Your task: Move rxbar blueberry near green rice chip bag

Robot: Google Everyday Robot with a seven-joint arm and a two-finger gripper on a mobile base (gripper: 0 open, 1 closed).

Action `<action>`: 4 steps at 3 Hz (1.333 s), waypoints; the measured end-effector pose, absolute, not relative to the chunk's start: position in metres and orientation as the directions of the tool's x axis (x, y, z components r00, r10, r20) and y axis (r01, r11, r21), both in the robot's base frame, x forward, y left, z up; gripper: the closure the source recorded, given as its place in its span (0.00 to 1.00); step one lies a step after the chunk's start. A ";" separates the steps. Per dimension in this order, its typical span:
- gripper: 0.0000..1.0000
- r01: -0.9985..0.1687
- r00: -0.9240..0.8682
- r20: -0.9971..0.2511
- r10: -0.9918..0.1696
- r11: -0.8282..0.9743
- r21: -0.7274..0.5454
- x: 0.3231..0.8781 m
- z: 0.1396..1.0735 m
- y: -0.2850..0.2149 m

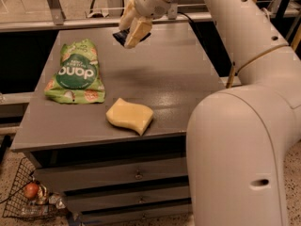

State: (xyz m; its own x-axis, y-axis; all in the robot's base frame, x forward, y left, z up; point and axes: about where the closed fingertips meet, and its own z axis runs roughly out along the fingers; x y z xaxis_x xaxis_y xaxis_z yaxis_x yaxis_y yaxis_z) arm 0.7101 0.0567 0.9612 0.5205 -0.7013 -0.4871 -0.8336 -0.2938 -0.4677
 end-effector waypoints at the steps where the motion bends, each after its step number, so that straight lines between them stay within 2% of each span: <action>1: 1.00 -0.825 0.559 -0.505 -0.658 -0.377 -0.422 0.677 0.941 0.087; 2: 1.00 -0.821 0.571 -0.533 -0.625 -0.419 -0.388 0.656 0.920 0.108; 4: 1.00 -0.834 0.551 -0.547 -0.630 -0.398 -0.381 0.671 0.891 0.114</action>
Offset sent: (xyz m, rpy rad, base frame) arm -0.0838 0.0697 -0.0634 0.0009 0.1380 0.2042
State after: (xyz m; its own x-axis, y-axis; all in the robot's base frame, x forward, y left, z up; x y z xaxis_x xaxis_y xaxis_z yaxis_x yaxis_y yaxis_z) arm 0.6708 0.1137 0.8911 0.5508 -0.6301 -0.5474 -0.8344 -0.3983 -0.3810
